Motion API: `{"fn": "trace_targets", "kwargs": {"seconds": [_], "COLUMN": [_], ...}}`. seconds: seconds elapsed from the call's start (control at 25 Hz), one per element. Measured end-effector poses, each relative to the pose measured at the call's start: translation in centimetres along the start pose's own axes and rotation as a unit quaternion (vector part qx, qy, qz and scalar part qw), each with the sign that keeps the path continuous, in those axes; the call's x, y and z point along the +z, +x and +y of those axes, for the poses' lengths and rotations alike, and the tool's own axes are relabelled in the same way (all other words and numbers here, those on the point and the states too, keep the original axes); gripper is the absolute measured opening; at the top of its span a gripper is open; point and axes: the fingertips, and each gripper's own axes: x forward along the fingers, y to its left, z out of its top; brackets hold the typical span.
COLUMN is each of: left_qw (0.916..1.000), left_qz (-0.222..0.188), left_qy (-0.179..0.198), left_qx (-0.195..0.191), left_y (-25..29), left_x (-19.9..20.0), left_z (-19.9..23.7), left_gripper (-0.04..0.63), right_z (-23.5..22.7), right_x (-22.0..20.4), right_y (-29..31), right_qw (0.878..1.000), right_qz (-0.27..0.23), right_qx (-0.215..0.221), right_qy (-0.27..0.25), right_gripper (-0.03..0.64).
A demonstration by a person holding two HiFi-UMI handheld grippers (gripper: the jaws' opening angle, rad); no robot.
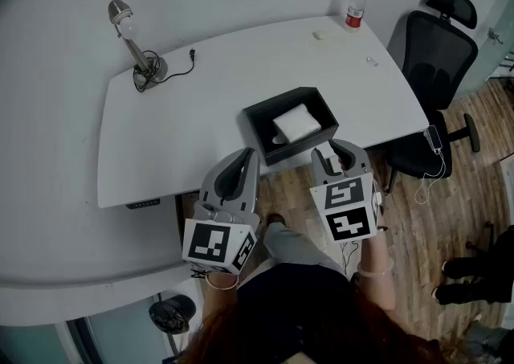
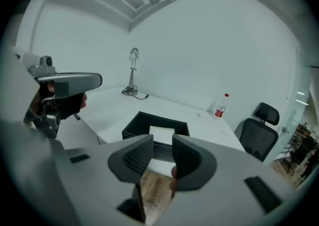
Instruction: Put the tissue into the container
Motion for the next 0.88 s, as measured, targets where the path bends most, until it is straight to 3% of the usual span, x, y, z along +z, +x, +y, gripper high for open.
{"fn": "trace_targets", "kwargs": {"seconds": [0.36,0.88], "left_qw": [0.9999,0.9994], "left_qz": [-0.007,-0.032], "left_qy": [0.008,0.01], "left_qx": [0.007,0.013], "left_y": [-4.1,-9.2], "left_x": [0.6,2.1], "left_z": [-2.4,-6.3], "left_gripper": [0.032,0.032], "right_z": [1.4,3.4], "right_x": [-0.4,-0.1], "right_y": [-4.4,-11.0], "right_qw": [0.999,0.994], "right_qz": [-0.038,-0.099], "right_qx": [-0.011,-0.03], "right_qy": [-0.005,-0.023], "right_gripper": [0.124,0.061]}}
